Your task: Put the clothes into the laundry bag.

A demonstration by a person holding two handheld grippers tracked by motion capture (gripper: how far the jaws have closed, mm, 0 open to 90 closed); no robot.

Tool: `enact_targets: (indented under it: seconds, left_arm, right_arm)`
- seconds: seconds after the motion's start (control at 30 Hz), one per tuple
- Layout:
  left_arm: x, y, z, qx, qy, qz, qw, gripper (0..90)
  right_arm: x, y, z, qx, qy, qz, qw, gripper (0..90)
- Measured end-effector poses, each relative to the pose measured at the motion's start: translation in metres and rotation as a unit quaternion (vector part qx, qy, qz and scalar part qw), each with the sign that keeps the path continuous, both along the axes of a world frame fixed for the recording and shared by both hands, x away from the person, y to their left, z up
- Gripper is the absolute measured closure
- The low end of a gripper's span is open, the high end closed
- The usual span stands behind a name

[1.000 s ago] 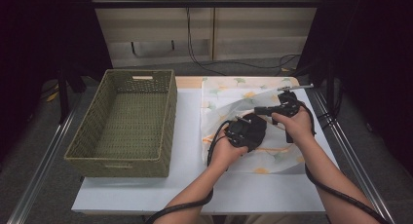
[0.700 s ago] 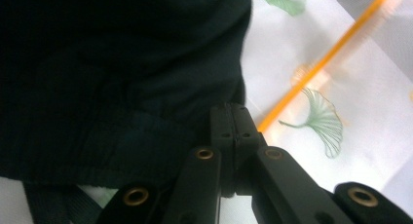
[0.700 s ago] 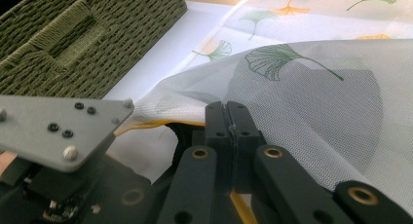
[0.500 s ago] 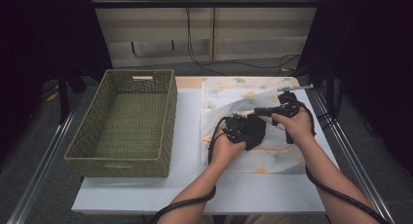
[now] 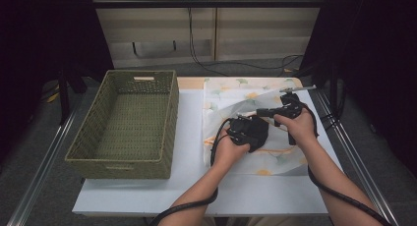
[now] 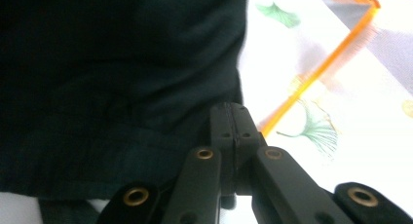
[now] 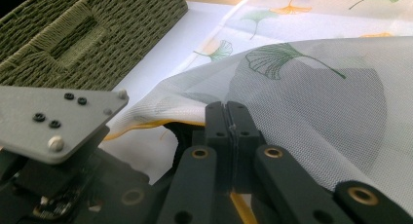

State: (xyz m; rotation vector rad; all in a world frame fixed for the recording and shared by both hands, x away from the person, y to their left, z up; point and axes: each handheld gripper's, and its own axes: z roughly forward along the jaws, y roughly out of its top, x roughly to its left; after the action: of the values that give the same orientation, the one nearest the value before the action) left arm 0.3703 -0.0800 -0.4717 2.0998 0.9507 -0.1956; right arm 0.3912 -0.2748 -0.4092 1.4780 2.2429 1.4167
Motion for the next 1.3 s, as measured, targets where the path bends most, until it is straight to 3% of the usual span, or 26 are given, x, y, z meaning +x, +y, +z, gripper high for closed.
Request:
enact_targets:
  seconds: [0.1, 0.23, 0.27, 0.33, 0.4, 0.73, 0.83, 1.3]
  left_arm:
    - [-0.002, -0.001, -0.003, 0.009, 0.001, -0.019, 0.9998, 90.0]
    - [-0.005, -0.004, -0.006, 0.003, 0.005, -0.017, 0.9998, 90.0]
    - [-0.005, -0.004, -0.006, 0.014, 0.001, -0.029, 0.9995, 90.0]
    - [-0.006, -0.005, -0.008, 0.017, 0.007, -0.034, 0.9992, 90.0]
    - [-0.006, -0.006, -0.01, 0.004, 0.011, -0.015, 0.9998, 90.0]
    - [0.003, -0.003, -0.012, 0.001, -0.007, 0.022, 0.9997, 90.0]
    - [0.006, -0.002, -0.012, 0.007, -0.013, 0.022, 0.9997, 90.0]
    - [0.021, 0.004, -0.008, 0.0, -0.03, 0.071, 0.9971, 90.0]
  right_arm:
    - [0.0, 0.0, 0.0, 0.0, 0.001, 0.0, 1.0, 89.7]
    - [-0.001, 0.0, 0.0, 0.0, 0.001, 0.0, 1.0, 89.7]
    - [-0.001, 0.0, 0.0, 0.0, 0.002, 0.0, 1.0, 89.7]
    - [-0.001, 0.0, 0.0, 0.0, 0.001, 0.0, 1.0, 89.7]
    - [-0.001, 0.001, 0.0, 0.0, 0.001, 0.0, 1.0, 89.7]
    - [-0.002, 0.0, -0.001, 0.004, 0.005, 0.008, 0.9999, 89.7]
    - [-0.002, 0.0, -0.001, 0.005, 0.004, 0.007, 1.0, 89.7]
    - [-0.003, -0.003, 0.0, 0.007, 0.004, 0.008, 0.9999, 89.7]
